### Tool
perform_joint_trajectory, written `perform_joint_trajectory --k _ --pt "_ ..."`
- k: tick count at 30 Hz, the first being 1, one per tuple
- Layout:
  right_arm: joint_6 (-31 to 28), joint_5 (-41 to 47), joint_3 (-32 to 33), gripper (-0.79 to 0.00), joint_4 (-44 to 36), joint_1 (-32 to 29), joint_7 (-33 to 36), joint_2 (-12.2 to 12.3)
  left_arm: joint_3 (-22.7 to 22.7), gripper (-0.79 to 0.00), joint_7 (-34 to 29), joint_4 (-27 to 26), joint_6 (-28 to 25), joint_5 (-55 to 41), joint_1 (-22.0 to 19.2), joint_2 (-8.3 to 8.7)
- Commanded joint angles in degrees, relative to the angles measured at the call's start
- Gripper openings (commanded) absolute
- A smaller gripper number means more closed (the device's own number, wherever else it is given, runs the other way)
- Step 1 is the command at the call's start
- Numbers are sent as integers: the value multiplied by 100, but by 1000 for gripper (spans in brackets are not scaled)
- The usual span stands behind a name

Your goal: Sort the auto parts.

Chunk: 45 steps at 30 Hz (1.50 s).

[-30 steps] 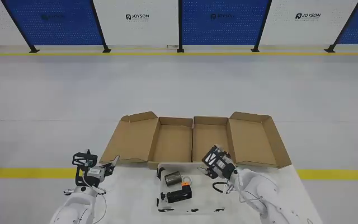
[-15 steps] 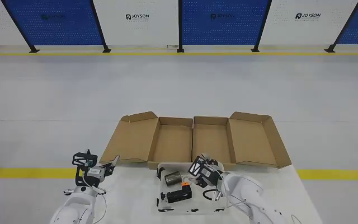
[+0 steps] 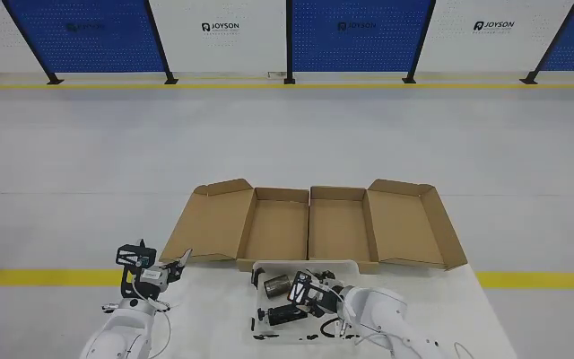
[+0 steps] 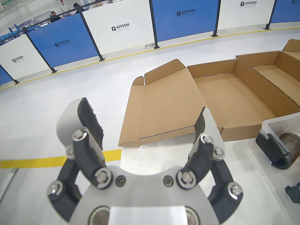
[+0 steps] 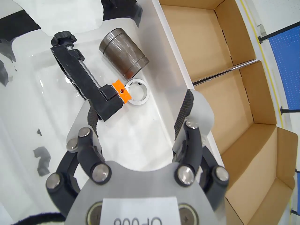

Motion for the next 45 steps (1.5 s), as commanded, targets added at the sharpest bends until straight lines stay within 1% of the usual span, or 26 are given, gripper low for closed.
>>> perform_joint_trajectory --k 1,4,8,15,20,21,23,25,26,27,32,33,34,43,45 --pt "35 29 -61 -160 71 69 56 -21 0 0 0 0 0 0 0 0" --pt "27 72 -169 -197 194 166 183 -53 0 0 0 0 0 0 0 0" --pt "26 12 -340 -225 385 282 382 -93 0 0 0 0 0 0 0 0" --pt "142 24 -539 -326 657 483 546 -172 0 0 0 0 0 0 0 0" --pt "86 118 -588 -477 722 574 623 -202 0 0 0 0 0 0 0 0" --pt "80 121 -588 -523 709 587 617 -204 0 0 0 0 0 0 0 0" --pt "59 158 -548 -643 640 589 567 -200 0 0 0 0 0 0 0 0" --pt "24 237 -428 -665 485 544 510 -175 0 0 0 0 0 0 0 0" --pt "-8 289 -342 -662 381 497 487 -154 0 0 0 0 0 0 0 0" --pt "-55 348 -244 -634 262 438 473 -129 0 0 0 0 0 0 0 0" --pt "-357 710 292 -403 -446 5 420 12 0 0 0 0 0 0 0 0" --pt "-432 780 389 -139 -584 -97 427 41 0 0 0 0 0 0 0 0" --pt "-487 832 479 0 -706 -192 440 67 0 0 0 0 0 0 0 0" --pt "-487 832 479 0 -706 -192 440 67 0 0 0 0 0 0 0 0" --pt "-597 940 480 0 -671 -235 405 76 0 0 0 0 0 0 0 0"
